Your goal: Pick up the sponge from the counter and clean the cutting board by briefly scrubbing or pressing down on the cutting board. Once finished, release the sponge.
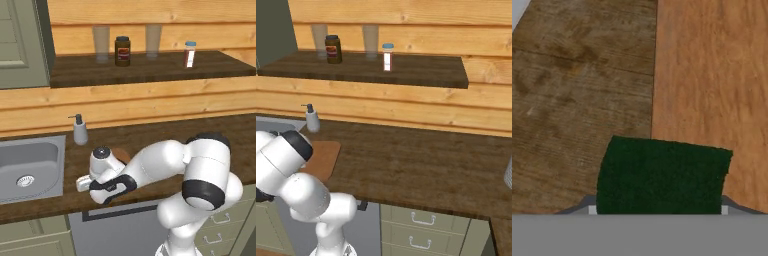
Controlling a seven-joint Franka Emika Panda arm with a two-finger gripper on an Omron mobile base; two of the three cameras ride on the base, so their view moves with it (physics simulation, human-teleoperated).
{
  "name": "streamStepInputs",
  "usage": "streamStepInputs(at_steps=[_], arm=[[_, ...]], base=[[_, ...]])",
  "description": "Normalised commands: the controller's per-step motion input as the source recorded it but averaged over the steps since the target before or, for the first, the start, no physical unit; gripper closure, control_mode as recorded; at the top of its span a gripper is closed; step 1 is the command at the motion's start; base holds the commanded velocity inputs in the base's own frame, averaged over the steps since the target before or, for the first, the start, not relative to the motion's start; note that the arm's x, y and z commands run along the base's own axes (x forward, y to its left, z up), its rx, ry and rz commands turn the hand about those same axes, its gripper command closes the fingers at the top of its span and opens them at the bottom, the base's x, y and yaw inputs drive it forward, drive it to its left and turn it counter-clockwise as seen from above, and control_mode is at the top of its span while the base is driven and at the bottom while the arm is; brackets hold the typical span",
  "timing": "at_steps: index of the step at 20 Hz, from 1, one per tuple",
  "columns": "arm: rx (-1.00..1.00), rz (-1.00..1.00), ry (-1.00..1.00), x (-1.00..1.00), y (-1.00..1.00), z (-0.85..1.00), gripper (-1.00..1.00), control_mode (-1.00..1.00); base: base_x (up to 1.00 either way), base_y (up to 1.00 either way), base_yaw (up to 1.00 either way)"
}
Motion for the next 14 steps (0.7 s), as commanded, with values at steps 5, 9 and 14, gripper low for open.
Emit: streamStepInputs(at_steps=[5, 9, 14], arm=[[0.00, 0.00, 0.00, 0.03, -0.61, 0.04, 1.00, -1.00], [0.00, 0.04, 0.00, 0.00, -0.64, 0.00, 1.00, -1.00], [-0.02, 0.02, 0.00, 0.00, -0.60, -0.13, 1.00, -1.00]], base=[[0.00, 0.00, 0.00], [0.00, 0.00, 0.00], [0.00, 0.00, 0.00]])
